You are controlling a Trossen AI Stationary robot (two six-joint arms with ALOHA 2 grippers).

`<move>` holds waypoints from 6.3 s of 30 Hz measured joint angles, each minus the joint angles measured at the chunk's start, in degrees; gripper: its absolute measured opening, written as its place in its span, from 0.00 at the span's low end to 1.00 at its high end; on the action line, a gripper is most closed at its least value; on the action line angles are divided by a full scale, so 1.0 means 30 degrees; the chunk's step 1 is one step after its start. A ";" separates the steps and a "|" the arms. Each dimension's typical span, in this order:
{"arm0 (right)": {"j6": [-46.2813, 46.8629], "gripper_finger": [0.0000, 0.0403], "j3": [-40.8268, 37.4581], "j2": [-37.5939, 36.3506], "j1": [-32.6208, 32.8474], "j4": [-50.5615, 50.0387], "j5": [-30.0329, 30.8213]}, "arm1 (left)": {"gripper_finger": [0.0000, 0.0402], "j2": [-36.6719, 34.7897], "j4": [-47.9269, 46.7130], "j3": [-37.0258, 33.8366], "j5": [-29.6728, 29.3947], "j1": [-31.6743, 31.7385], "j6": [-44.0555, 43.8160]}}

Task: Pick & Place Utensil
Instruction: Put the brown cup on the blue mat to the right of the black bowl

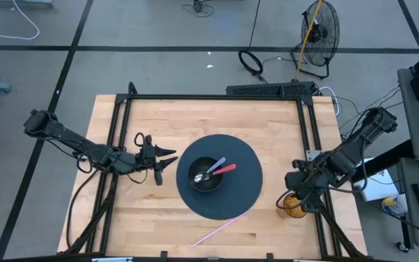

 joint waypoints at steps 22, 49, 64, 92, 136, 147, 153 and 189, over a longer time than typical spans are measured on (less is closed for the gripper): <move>0.2120 0.36 -0.2205 0.0029 0.0000 0.0145 -0.1044 | 0.30 0.0000 -0.0140 0.0000 0.0017 0.0129 0.0551; 0.1988 0.15 -0.2215 0.0029 -0.0051 0.1235 0.0109 | 0.30 0.0000 -0.0410 0.0000 0.0197 0.0274 0.1192; 0.1831 0.04 -0.2215 0.0029 -0.0051 0.1303 0.0134 | 0.30 0.0000 -0.0583 0.0000 0.0200 0.0274 0.1184; -0.3110 0.02 -0.1057 -0.0022 -0.3866 0.2941 0.0022 | 0.30 0.0000 -0.0655 0.0000 0.0197 0.0274 0.1582; -1.6380 0.02 0.5451 0.8609 -1.6342 0.1265 -0.4049 | 0.30 -0.0007 -0.1719 0.0000 0.0202 0.0272 0.1651; -1.6537 0.02 0.5464 0.8925 -1.6356 0.1533 -0.4051 | 0.30 -0.0007 -0.1717 0.0000 0.0204 0.0274 0.1563; -1.6333 0.02 0.5464 0.8937 -1.6351 0.1549 -0.4051 | 0.30 -0.0007 -0.1712 0.0000 0.0203 0.0274 0.1556; -1.5989 0.03 0.5450 0.9530 -1.6298 0.1658 -0.4058 | 0.30 -0.0007 -0.2011 0.0000 0.0197 0.0274 0.1374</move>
